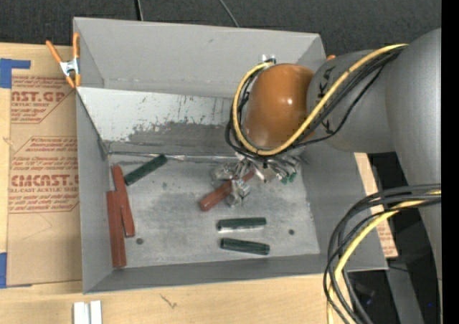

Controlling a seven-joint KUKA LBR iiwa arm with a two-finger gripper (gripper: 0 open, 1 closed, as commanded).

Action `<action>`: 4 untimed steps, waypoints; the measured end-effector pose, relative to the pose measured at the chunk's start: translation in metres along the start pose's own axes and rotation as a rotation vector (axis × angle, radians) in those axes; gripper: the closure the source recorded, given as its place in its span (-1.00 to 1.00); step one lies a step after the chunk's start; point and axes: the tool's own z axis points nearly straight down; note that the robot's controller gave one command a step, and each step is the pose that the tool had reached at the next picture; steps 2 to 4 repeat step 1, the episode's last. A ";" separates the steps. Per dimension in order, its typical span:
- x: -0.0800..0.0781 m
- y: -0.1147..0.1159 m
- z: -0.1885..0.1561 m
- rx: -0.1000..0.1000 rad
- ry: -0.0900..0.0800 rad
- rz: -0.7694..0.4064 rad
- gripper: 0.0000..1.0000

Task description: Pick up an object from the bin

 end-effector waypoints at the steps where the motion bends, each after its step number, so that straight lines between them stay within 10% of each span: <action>1: 0.011 -0.007 -0.168 0.004 -0.002 0.045 1.00; 4: 0.011 -0.007 -0.168 0.004 -0.002 0.045 1.00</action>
Offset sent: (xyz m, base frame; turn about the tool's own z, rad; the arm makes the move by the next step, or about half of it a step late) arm 0.0000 0.0000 0.0000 0.0000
